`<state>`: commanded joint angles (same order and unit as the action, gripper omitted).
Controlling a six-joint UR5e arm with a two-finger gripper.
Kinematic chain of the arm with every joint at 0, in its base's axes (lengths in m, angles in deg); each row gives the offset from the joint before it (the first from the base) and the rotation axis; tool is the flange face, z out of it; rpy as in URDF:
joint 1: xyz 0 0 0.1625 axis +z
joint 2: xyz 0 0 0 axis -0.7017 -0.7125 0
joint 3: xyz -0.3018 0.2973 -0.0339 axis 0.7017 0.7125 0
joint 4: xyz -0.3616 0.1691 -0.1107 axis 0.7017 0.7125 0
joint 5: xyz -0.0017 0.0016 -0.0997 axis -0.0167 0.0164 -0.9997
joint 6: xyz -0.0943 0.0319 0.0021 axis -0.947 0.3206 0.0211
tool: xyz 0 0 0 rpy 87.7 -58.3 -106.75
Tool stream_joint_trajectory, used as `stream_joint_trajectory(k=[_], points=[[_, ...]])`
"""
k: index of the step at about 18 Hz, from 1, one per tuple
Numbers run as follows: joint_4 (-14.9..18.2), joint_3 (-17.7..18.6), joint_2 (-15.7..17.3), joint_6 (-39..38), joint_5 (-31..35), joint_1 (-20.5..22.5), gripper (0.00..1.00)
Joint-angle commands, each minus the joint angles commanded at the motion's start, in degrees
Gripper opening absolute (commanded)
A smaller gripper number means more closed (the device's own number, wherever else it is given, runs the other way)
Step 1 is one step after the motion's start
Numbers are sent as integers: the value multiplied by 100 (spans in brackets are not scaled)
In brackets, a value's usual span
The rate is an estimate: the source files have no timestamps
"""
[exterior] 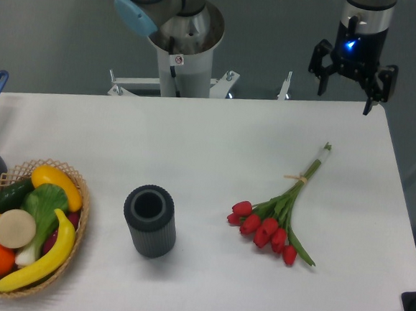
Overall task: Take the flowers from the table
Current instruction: 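Move the open gripper toward the red tulip bundle's stems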
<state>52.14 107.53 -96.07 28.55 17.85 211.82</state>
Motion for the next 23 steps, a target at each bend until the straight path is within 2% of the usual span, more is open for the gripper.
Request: stream_joint_trajectory(k=[4, 8, 12, 17, 20, 23], points=[[17, -35, -9, -44, 17, -35, 100], [-9, 123, -9, -88, -17, -61, 100], [-35, 211, -9, -527, -184, -70, 100], [-491, 544, -9, -877, -185, -114, 100], [-606, 633, -105, -1081, -185, -228, 100], [-606, 677, -395, -1151, -167, -412, 100]])
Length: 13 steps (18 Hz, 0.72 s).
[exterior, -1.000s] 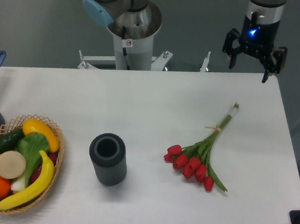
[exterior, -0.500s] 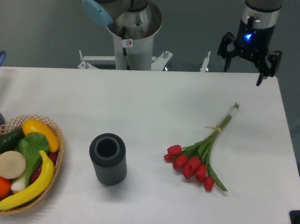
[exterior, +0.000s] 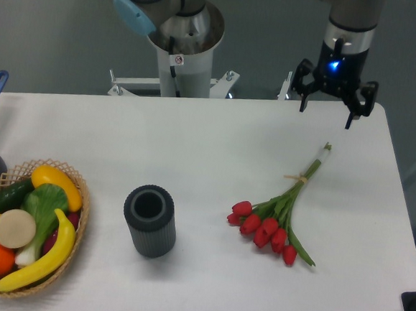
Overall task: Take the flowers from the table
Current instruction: 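Move the open gripper toward the red tulip bundle's stems, then lower the open gripper over the tied stems of the tulips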
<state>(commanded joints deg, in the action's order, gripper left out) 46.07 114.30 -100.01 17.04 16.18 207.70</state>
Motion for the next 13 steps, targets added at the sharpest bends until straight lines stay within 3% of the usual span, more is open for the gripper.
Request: stream_joint_trajectory(k=[8, 13], points=[[-53, 88, -571, -158, 9, -159, 100], [-526, 176, -1011, -158, 9, -185, 100]])
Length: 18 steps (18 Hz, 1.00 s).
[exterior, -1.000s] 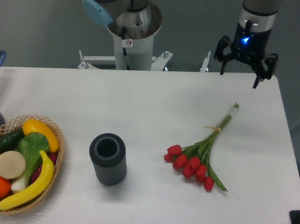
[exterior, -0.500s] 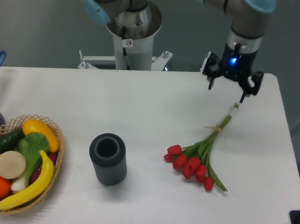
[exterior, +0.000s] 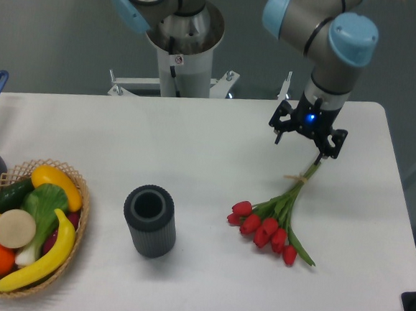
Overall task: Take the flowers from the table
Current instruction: 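Lower the open gripper over the tied stems of the tulips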
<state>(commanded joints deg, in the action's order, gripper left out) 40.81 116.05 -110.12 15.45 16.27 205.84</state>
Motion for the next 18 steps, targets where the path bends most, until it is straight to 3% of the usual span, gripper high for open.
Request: stream_joint_trajectory(k=[9, 18], points=[[-335, -26, -651, 17, 17, -114, 100], [-713, -149, -994, 70, 343, -272, 100]])
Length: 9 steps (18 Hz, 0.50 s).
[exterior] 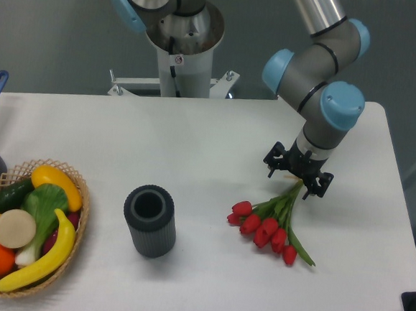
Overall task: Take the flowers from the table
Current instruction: 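Lower the open gripper over the tied stems of the tulips, then close the gripper around the tulip stems near the twine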
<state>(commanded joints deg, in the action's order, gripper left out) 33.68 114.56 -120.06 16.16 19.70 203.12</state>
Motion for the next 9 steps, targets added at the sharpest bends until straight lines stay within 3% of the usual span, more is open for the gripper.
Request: stream_joint_trajectory(k=[9], points=[[-70, -27, -193, -17, 0, -26, 100]])
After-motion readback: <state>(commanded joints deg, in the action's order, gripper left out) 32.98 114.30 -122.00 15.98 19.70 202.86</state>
